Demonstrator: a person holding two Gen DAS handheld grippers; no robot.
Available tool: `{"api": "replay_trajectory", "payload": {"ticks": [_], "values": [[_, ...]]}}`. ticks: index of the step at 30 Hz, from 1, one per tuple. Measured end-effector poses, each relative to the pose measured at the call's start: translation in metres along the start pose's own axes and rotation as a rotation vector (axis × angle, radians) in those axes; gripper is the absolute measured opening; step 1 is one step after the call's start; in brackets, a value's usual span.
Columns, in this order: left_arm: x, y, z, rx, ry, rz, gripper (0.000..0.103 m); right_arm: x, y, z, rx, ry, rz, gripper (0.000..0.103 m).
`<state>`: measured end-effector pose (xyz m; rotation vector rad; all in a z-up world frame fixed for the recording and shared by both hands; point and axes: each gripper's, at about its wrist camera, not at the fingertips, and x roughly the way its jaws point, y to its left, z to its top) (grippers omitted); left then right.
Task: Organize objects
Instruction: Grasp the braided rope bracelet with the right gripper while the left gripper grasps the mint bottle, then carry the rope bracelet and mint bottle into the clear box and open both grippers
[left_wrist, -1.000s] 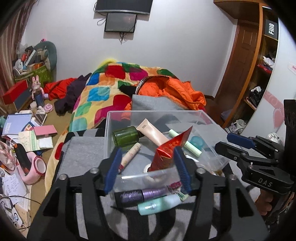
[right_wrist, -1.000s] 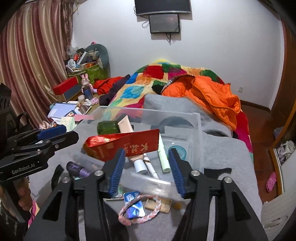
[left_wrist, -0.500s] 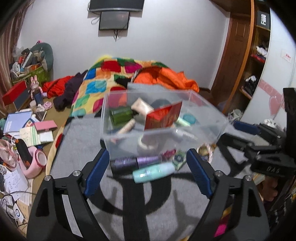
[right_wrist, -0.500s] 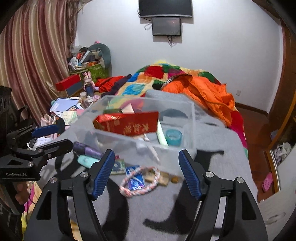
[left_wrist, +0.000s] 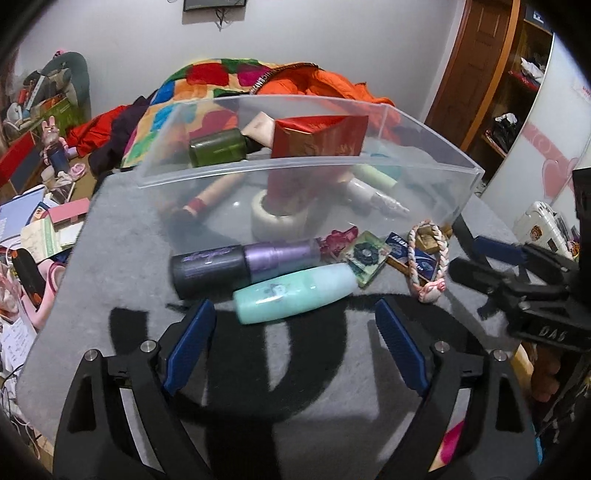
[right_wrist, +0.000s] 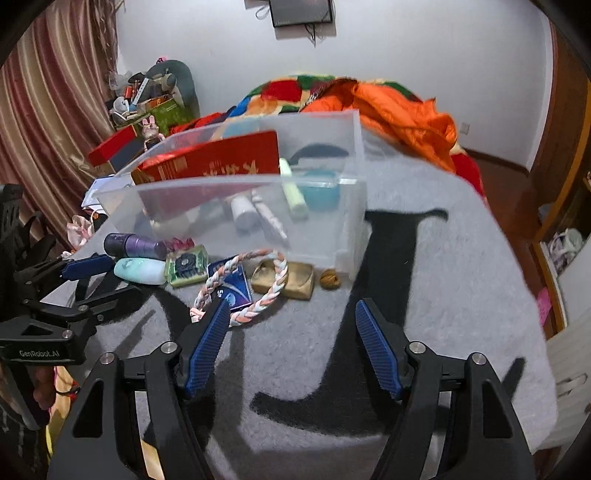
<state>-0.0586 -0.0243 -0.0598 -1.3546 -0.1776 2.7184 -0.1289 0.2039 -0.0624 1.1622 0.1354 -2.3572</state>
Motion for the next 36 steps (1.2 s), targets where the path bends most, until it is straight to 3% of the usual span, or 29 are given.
{"api": "replay_trajectory", "payload": {"ticks": [3, 11, 16, 24, 28, 36], "values": [[0.006, -0.007, 0.003, 0.014, 0.012, 0.004, 0.091, 0.009, 0.000, 0.000, 0.014, 0.026, 0.019, 0.045], [0.012, -0.017, -0.002, 0.020, -0.011, 0.073, 0.092, 0.014, 0.003, 0.005, 0.041, 0.029, 0.048, 0.031], [0.010, -0.014, -0.006, -0.032, -0.043, 0.092, 0.092, 0.015, 0.014, 0.002, 0.004, 0.013, 0.054, 0.010], [0.005, -0.006, -0.007, -0.109, -0.069, 0.139, 0.073, 0.004, 0.006, -0.006, 0.008, -0.018, 0.007, 0.006], [0.005, -0.011, -0.008, -0.084, -0.076, 0.164, 0.073, -0.006, -0.001, -0.006, 0.019, -0.038, -0.008, 0.006], [-0.014, -0.015, -0.016, -0.079, -0.106, 0.125, 0.073, -0.027, 0.004, -0.004, -0.005, -0.095, -0.021, 0.006]]}}
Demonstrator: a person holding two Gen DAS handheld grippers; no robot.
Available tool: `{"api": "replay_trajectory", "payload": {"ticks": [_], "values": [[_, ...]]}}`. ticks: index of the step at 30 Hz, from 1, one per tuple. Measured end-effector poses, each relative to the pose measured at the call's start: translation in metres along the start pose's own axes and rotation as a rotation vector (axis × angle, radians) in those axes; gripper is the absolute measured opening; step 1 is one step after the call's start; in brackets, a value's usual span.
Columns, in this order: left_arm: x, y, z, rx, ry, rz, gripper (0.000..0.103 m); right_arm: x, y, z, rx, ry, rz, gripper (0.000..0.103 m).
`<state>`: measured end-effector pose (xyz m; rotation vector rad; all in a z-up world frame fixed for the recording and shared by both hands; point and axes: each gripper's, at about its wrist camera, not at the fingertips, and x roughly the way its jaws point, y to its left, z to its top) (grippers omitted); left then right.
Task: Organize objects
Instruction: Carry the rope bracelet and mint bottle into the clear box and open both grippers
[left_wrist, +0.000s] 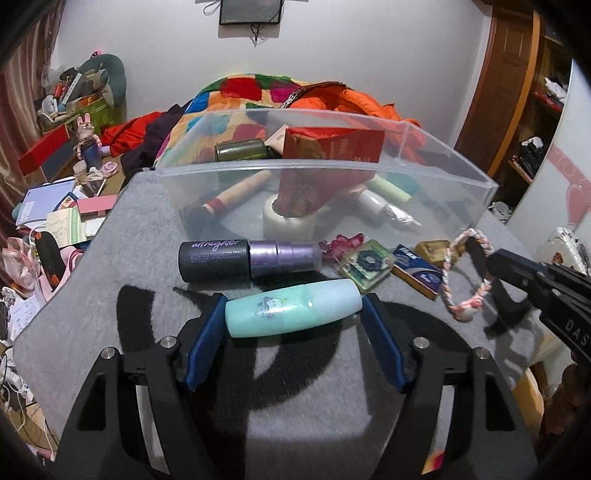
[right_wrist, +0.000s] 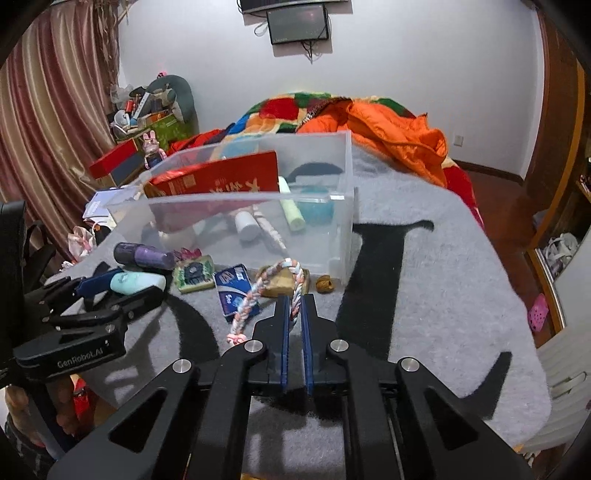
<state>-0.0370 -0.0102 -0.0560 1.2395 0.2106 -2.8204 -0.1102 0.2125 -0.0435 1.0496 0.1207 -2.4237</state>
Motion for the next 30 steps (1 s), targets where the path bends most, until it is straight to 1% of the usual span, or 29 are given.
{"api": "replay_trajectory", "payload": {"ticks": [9, 12, 14, 15, 17, 18, 19, 23, 26, 27, 28, 30], "values": [[-0.022, -0.003, 0.006, 0.000, -0.046, -0.035, 0.073, -0.020, 0.005, 0.008, -0.006, -0.049, 0.024, 0.006], [-0.028, -0.004, 0.008, 0.001, -0.058, -0.047, 0.073, -0.017, 0.002, 0.007, 0.016, -0.018, 0.071, 0.006], [-0.031, -0.005, 0.008, 0.004, -0.068, -0.046, 0.073, -0.011, -0.001, 0.007, 0.031, 0.007, 0.054, 0.007], [-0.033, -0.006, 0.008, 0.009, -0.073, -0.046, 0.073, -0.007, -0.002, 0.006, 0.035, 0.016, 0.037, 0.009], [-0.035, -0.007, 0.007, 0.016, -0.077, -0.044, 0.073, 0.003, -0.005, 0.004, 0.048, 0.039, 0.022, 0.019], [-0.035, -0.007, 0.007, 0.019, -0.077, -0.043, 0.073, 0.010, -0.006, 0.002, 0.060, 0.057, 0.013, 0.026], [-0.035, -0.008, 0.006, 0.022, -0.076, -0.041, 0.073, 0.014, -0.008, 0.001, 0.066, 0.065, 0.006, 0.028], [-0.033, -0.009, 0.005, 0.030, -0.072, -0.031, 0.073, 0.031, -0.010, -0.006, 0.071, 0.098, -0.012, 0.028], [-0.030, -0.010, 0.003, 0.027, -0.064, -0.034, 0.073, 0.036, -0.007, -0.008, 0.042, 0.084, -0.036, 0.026], [-0.029, -0.011, 0.003, 0.027, -0.063, -0.035, 0.073, 0.036, -0.006, -0.008, 0.033, 0.078, -0.047, 0.017], [-0.029, -0.011, 0.003, 0.028, -0.063, -0.037, 0.073, 0.037, -0.005, -0.008, 0.025, 0.073, -0.068, 0.012], [-0.030, -0.013, 0.003, 0.032, -0.067, -0.037, 0.073, 0.036, -0.006, -0.009, 0.017, 0.064, -0.075, 0.009]]}}
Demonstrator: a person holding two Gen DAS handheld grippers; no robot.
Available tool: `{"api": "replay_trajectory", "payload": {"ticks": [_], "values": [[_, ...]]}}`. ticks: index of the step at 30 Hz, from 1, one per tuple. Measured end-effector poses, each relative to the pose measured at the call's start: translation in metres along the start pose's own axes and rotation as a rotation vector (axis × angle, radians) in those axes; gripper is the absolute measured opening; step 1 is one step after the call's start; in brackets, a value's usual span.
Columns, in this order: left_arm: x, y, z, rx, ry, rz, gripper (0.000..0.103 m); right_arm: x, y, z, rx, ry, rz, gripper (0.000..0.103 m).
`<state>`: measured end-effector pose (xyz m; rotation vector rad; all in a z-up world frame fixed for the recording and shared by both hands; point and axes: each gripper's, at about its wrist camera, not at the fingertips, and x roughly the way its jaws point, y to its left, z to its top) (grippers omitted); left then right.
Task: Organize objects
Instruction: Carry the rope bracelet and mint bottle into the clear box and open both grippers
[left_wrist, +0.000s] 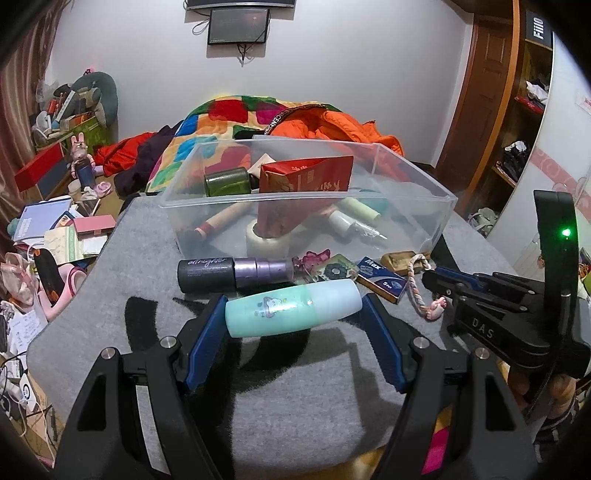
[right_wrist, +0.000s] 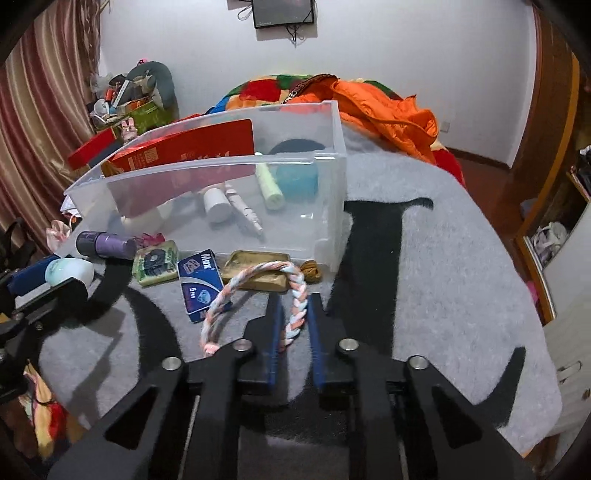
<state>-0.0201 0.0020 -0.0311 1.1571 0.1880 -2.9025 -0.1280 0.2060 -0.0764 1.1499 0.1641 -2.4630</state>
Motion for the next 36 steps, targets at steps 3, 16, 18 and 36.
{"api": "replay_trajectory", "payload": {"ticks": [3, 16, 18, 36], "values": [[-0.002, -0.001, 0.001, 0.005, -0.004, 0.002, 0.073, -0.002, -0.005, -0.001, 0.016, -0.003, 0.009, 0.006], [-0.014, 0.009, 0.012, -0.017, -0.040, -0.011, 0.073, -0.057, 0.002, 0.016, 0.004, -0.131, 0.088, 0.005], [-0.015, 0.010, 0.014, -0.022, -0.046, -0.014, 0.073, -0.066, 0.005, 0.020, -0.003, -0.157, 0.100, 0.005], [-0.019, 0.022, 0.059, -0.018, -0.122, -0.010, 0.073, -0.086, 0.021, 0.070, -0.040, -0.269, 0.155, 0.005]]}}
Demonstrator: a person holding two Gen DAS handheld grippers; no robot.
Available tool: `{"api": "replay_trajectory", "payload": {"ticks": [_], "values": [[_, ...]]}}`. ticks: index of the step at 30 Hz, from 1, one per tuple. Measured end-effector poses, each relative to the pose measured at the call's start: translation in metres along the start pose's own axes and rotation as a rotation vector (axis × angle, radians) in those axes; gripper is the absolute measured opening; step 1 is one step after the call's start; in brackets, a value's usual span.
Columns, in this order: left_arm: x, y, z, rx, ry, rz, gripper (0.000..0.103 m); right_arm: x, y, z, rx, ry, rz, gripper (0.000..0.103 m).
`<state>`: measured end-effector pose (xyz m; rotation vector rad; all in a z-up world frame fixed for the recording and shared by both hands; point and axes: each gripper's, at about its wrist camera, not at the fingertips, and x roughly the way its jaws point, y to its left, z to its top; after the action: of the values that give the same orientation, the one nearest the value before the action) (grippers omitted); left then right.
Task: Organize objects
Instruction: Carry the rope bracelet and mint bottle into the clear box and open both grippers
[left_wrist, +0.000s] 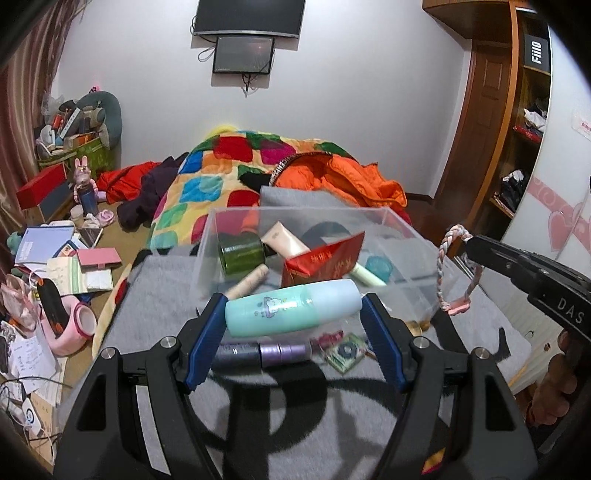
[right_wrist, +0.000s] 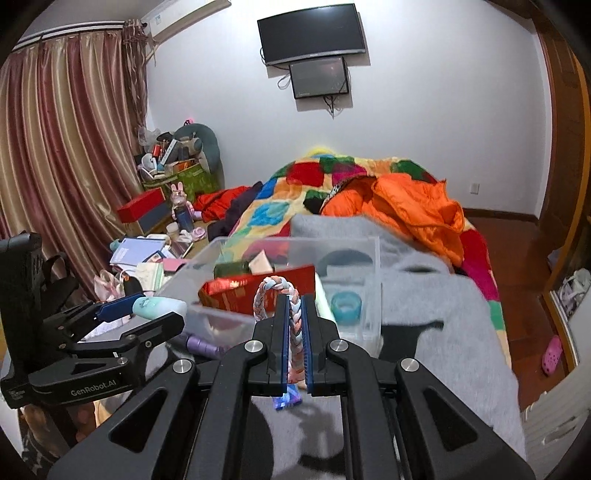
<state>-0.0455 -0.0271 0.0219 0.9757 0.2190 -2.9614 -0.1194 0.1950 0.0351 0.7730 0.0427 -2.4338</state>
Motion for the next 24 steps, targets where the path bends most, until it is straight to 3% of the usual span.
{"api": "replay_trajectory", "payload": {"ticks": [7, 12, 24], "values": [[0.021, 0.009, 0.013, -0.010, 0.014, 0.019, 0.073, 0.012, 0.000, 0.021, -0.012, -0.035, -0.013, 0.005], [0.040, 0.016, 0.015, -0.046, 0.052, -0.022, 0.073, 0.027, -0.003, 0.028, -0.006, -0.034, -0.029, 0.005], [0.061, 0.019, 0.023, -0.043, 0.052, 0.002, 0.073, 0.077, -0.011, 0.015, 0.011, 0.082, -0.034, 0.005]]}}
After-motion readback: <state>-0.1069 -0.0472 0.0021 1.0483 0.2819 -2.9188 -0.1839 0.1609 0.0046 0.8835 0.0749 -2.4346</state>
